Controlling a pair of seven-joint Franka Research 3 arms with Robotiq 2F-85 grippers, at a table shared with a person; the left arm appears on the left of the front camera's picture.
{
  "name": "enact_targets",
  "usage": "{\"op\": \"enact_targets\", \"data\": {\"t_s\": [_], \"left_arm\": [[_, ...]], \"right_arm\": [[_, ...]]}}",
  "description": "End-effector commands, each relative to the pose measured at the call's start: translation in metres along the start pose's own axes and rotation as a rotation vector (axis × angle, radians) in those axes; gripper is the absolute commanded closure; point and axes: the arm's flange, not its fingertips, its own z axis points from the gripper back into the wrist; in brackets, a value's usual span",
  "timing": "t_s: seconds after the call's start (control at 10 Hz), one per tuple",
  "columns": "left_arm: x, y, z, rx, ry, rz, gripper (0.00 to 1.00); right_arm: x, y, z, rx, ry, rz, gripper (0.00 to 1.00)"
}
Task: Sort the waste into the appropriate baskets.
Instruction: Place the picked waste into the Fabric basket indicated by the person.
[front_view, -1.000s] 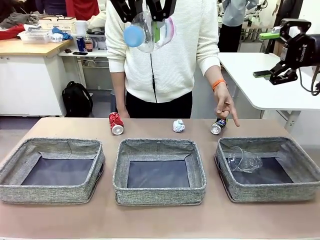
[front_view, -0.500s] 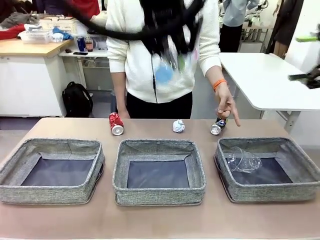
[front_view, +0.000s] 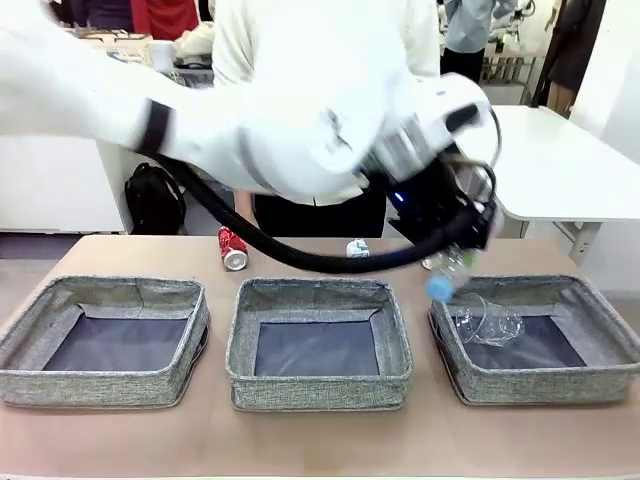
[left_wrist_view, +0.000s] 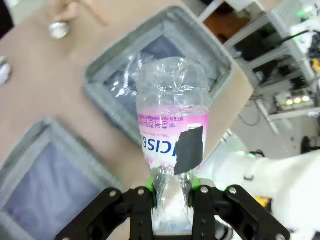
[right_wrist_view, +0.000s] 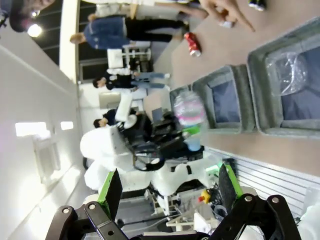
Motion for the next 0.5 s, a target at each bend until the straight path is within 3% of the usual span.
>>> {"op": "enact_targets", "data": {"t_s": [0.0, 0.2, 0.4], "left_arm": [[0.062, -0.001, -0.041, -0.054, 0.056, -0.077, 0.81], [0.092, -0.002, -0.081, 0.003, 0.1, -0.109, 0.81], [0.102, -0.009, -0.109, -0.055, 0.154, -0.114, 0.81]], "right_arm": [[0.017, 0.0, -0.004, 0.03, 0.017, -0.008, 0.0], [0.017, 0.0, -0.004, 0.03, 0.017, -0.008, 0.0], [0.017, 0.0, -0.004, 0.03, 0.017, -0.008, 0.0]]}}
